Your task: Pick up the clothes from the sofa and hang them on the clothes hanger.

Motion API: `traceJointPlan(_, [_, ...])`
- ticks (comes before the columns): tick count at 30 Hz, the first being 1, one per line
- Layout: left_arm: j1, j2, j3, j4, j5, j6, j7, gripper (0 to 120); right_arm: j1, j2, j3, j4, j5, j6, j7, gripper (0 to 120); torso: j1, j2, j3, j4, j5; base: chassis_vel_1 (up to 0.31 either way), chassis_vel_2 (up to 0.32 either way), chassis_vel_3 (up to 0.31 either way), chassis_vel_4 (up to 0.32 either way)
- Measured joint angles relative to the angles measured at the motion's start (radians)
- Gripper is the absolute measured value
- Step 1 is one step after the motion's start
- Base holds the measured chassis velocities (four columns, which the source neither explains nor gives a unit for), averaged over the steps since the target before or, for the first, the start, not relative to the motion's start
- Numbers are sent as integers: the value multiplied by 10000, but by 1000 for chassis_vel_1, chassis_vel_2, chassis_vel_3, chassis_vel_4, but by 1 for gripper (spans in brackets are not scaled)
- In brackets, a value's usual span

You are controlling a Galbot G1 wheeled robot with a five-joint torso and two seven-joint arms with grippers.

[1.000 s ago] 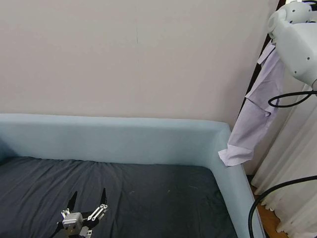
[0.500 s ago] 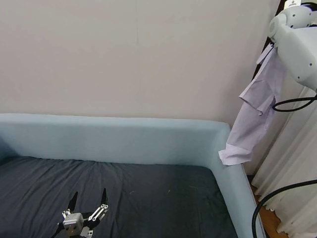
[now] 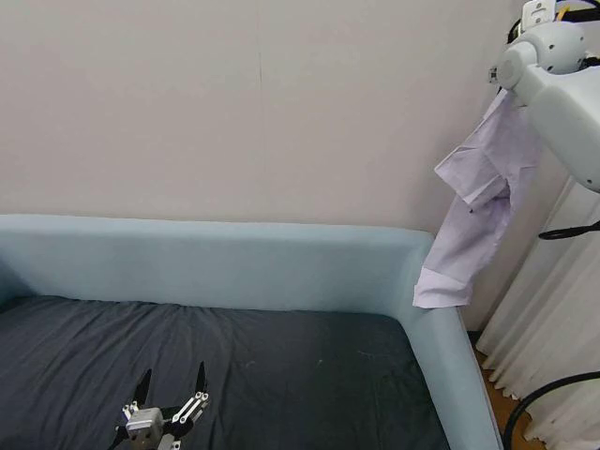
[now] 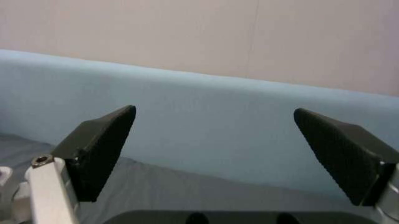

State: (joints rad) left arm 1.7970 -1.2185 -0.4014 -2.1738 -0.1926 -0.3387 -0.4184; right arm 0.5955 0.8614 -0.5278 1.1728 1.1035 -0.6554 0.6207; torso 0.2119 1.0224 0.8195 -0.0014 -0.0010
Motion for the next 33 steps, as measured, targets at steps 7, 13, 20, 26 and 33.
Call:
traceJointPlan(7, [2, -293, 33, 153, 262, -183, 158, 100, -2655, -1115, 1144, 3095, 114, 2605, -1330, 100, 0, 1, 1, -2, 6, 0, 0, 0, 0])
traceJointPlan(13, [3, -526, 88, 261, 355, -221, 186, 100, -4614, -1222, 2099, 4551, 650, 3475, -1691, 100, -1, 1, 1, 7, -1, 0, 0, 0, 0])
traceJointPlan(20, [-39, -939, 211, 534, 547, -401, 285, 100, -8809, -1664, 3799, 6445, -703, 4159, -2157, 100, 0, 0, 1, 0, 3, 0, 0, 0, 0])
traceJointPlan(26, [-130, -1046, 238, 736, 679, -526, 401, 100, -13019, -1613, 6438, 7757, -2336, 4577, -2375, 100, 0, 0, 0, -2, 1, 0, 0, 0, 0])
traceJointPlan(33, [-275, -1115, 119, 841, 655, -690, 442, 100, -17969, -257, 9776, 9135, -4800, 5366, -3323, 100, -1, 1, -1, -2, -4, 0, 0, 0, 0])
